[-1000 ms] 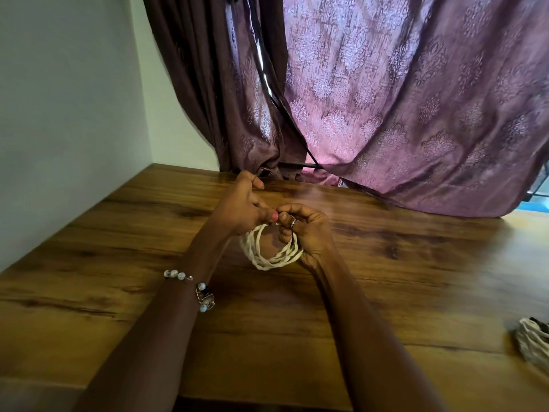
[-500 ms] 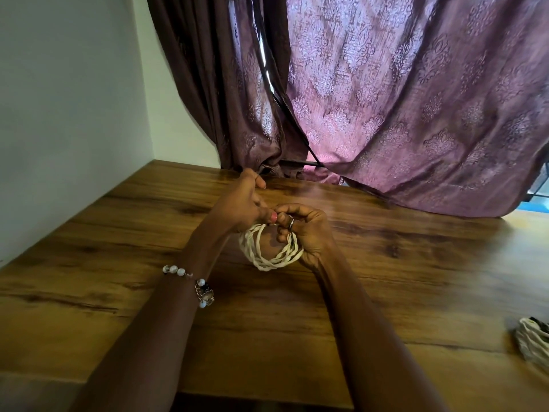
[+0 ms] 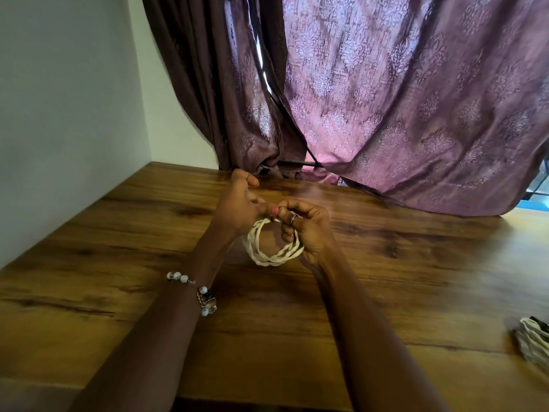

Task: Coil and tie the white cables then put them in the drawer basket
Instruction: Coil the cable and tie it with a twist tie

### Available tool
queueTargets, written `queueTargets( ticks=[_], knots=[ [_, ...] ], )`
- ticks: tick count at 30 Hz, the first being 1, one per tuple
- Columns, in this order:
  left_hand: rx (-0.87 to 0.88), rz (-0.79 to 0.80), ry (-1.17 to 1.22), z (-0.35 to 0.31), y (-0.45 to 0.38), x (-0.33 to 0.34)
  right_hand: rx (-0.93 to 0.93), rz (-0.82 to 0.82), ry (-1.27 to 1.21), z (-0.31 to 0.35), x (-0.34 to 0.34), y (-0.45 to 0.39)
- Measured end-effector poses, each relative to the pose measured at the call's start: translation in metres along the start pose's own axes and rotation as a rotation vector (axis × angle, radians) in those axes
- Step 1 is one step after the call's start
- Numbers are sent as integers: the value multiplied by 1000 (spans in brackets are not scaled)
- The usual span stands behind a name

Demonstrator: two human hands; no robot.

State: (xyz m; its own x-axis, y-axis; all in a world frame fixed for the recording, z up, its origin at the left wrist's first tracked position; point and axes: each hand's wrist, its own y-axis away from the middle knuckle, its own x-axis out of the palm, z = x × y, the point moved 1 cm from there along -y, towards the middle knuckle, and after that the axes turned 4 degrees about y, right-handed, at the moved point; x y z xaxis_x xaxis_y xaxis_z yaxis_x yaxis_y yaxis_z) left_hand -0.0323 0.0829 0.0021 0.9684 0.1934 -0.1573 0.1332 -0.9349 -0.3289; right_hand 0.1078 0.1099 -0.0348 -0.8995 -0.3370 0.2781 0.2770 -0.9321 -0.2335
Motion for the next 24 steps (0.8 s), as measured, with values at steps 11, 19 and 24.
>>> queueTargets(
  ticks=[11, 19, 24],
  knots=[
    [17, 358, -8, 11, -5, 3, -41, -70, -94, 3, -2, -1],
    [-99, 260, 291, 12, 2, 8, -83, -68, 7, 7, -3, -1],
    [-216, 136, 471, 14, 5, 24, -124, -60, 90, 11, -4, 1]
  ],
)
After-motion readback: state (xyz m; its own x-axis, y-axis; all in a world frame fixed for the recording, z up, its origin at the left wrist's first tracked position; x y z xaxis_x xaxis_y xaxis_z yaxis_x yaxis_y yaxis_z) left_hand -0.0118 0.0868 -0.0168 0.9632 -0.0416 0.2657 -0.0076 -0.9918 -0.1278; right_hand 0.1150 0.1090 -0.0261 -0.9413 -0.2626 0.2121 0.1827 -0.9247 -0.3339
